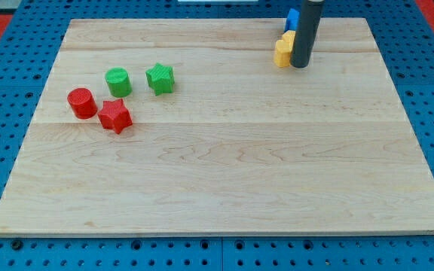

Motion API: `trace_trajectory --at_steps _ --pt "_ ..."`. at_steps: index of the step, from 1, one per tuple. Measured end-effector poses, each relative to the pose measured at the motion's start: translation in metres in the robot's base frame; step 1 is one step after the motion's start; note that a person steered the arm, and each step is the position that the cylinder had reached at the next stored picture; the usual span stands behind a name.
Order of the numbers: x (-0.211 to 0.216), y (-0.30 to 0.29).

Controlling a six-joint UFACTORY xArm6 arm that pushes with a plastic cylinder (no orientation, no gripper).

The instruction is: Move your arm to the center of the board

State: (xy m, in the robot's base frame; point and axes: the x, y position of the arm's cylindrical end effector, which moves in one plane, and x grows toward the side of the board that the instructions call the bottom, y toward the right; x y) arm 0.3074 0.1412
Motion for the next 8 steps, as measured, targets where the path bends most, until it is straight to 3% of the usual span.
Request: trace_trajectory --at_steps 1,3,5,8 --pt "-0.007 0.011" --pt "0.039 0.025" --pt "0.042 0.032" --pt "0.053 -0.080"
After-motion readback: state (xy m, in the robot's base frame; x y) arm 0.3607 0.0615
